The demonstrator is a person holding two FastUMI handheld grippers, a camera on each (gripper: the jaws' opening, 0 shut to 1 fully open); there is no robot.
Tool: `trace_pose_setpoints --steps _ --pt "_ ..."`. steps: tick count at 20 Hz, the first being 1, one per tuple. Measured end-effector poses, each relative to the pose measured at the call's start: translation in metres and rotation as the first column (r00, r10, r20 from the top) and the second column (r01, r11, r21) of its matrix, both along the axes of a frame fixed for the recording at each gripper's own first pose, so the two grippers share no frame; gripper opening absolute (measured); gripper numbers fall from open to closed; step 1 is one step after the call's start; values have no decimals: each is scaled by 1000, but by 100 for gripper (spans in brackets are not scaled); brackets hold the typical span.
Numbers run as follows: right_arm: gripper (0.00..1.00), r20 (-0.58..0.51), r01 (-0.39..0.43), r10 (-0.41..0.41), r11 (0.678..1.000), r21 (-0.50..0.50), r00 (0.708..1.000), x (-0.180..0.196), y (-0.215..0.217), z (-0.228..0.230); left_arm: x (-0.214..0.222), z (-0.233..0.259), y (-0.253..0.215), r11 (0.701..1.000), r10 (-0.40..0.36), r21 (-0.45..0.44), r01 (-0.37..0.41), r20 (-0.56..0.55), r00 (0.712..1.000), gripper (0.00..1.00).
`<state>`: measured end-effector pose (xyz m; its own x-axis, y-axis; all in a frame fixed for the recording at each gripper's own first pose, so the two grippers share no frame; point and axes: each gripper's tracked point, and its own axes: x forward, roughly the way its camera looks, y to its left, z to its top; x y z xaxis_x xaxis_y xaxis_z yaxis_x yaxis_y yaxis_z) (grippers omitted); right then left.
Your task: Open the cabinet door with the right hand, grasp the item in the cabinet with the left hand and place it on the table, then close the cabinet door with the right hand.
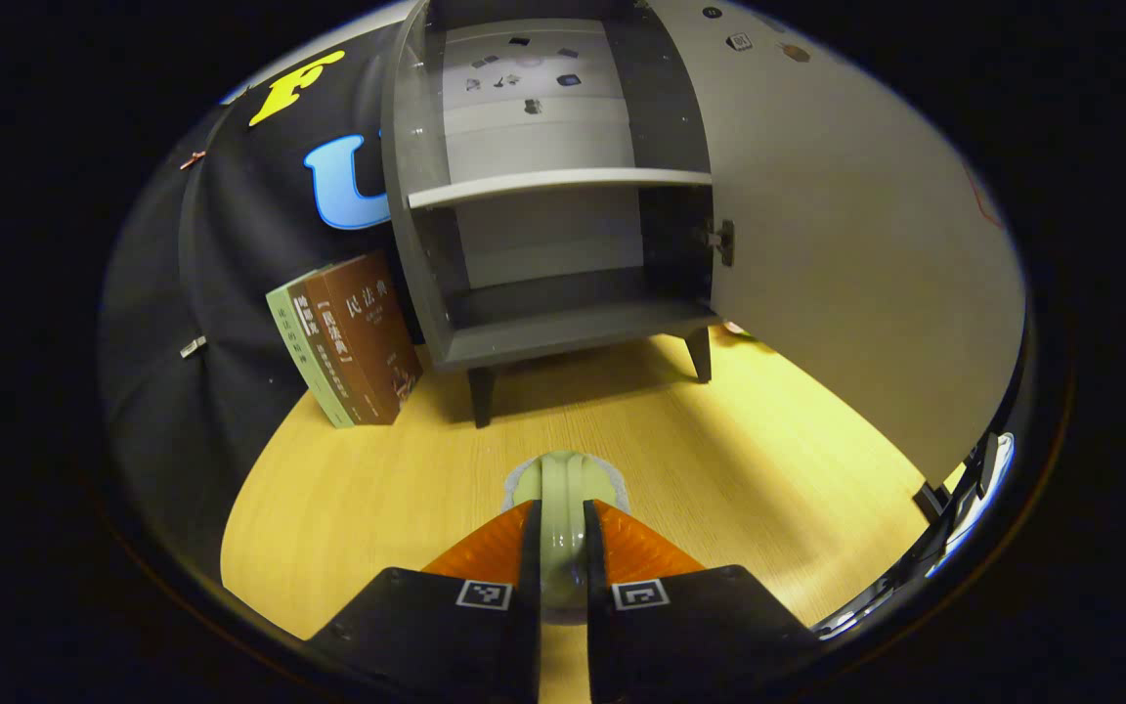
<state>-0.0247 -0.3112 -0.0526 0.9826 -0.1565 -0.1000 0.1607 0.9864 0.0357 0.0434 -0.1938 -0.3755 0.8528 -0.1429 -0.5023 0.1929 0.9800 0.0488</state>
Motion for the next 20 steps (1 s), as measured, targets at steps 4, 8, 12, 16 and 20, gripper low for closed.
trace_pose_setpoints --steps 4,8,12,16,20 --pt "98 -12 -23 23 1000 -8 1000 8 -1 -7 -7 -34 -8 999 36 10 -35 -43 998 23" --pt "98 -24 -62 62 998 -26 998 17 1 -12 -13 -62 -15 998 54 22 -53 -67 996 23" --pt "98 -35 -81 80 996 -23 996 23 -1 -17 -16 -79 -24 998 58 14 -57 -81 995 26" --pt "98 -24 -77 76 996 -38 997 25 -6 -14 -23 -86 -31 999 40 -11 -42 -109 993 48" --pt "98 -12 -72 72 997 -31 997 22 -5 -10 -27 -67 -25 999 44 -26 -46 -82 996 95"
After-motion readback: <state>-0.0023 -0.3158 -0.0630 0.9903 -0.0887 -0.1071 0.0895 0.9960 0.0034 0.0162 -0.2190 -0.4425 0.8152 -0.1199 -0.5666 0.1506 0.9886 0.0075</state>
